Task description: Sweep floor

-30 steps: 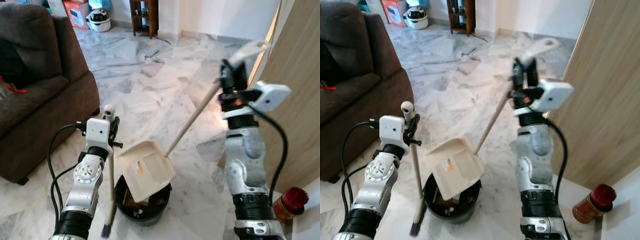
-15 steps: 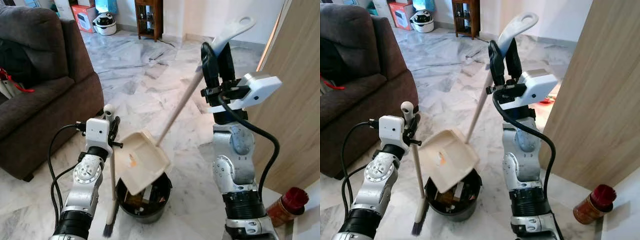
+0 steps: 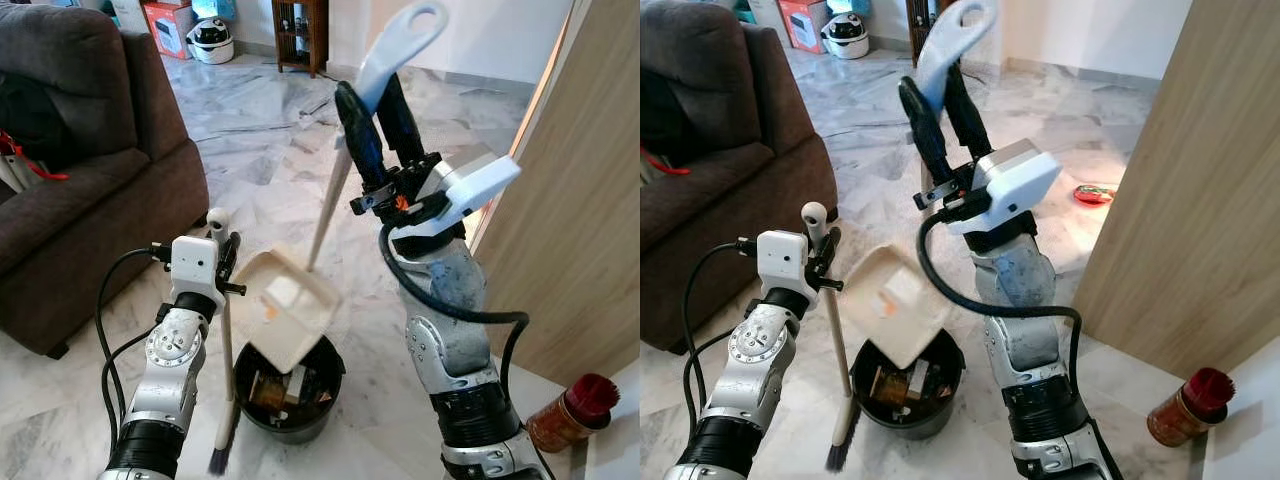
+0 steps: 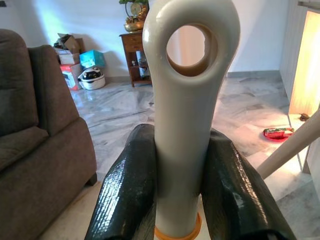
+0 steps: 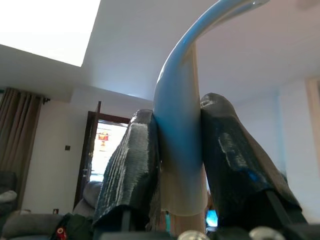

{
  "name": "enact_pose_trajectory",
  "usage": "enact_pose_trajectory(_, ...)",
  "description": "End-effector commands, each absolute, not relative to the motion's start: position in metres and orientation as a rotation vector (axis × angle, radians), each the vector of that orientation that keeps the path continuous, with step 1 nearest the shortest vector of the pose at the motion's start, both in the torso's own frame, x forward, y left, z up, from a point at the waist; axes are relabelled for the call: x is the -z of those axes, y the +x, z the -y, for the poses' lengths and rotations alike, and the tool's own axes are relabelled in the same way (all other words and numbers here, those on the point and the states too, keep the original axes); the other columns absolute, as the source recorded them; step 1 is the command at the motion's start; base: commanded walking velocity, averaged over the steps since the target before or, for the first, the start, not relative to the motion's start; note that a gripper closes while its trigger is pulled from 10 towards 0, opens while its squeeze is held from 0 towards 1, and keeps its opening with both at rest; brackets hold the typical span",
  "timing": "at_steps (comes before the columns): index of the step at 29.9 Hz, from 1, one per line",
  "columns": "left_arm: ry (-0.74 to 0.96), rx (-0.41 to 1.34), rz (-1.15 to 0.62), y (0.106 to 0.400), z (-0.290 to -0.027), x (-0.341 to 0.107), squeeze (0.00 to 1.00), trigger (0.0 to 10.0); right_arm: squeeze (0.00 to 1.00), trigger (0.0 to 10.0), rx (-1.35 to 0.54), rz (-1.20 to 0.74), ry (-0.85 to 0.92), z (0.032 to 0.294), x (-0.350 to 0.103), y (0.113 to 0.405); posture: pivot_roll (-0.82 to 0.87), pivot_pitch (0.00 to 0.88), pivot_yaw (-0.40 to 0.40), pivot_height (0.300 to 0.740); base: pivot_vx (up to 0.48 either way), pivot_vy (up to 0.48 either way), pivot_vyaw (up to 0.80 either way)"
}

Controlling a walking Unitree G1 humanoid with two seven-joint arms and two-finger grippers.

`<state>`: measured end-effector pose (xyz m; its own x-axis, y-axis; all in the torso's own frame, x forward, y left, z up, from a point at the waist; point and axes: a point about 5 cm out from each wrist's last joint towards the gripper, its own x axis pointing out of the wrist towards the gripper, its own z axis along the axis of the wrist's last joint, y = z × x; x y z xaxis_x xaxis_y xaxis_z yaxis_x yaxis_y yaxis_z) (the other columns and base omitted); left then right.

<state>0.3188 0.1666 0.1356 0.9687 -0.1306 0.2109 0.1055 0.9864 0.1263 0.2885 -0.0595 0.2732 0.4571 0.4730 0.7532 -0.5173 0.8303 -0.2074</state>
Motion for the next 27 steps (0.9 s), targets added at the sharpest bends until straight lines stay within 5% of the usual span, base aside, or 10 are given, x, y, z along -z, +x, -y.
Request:
enact_pose_trajectory(1, 0.107, 0.13, 0.283, 0.322, -0.165, -0.15, 0.0, 10.0, 0.0, 10.0, -0.666, 1.098, -0.009, 0.049, -0.3, 0.269, 0.08, 0.05, 0.066, 0.74, 0.0, 0.0, 0.0)
enact_pose_trajectory(27, 0.105, 0.131, 0.286, 0.322, -0.165, -0.151, 0.0, 10.0, 0.0, 10.0, -0.619, 1.197, -0.104, 0.045, -0.314, 0.26, 0.08, 0.056, 0.064, 0.74, 0.0, 0.0, 0.0)
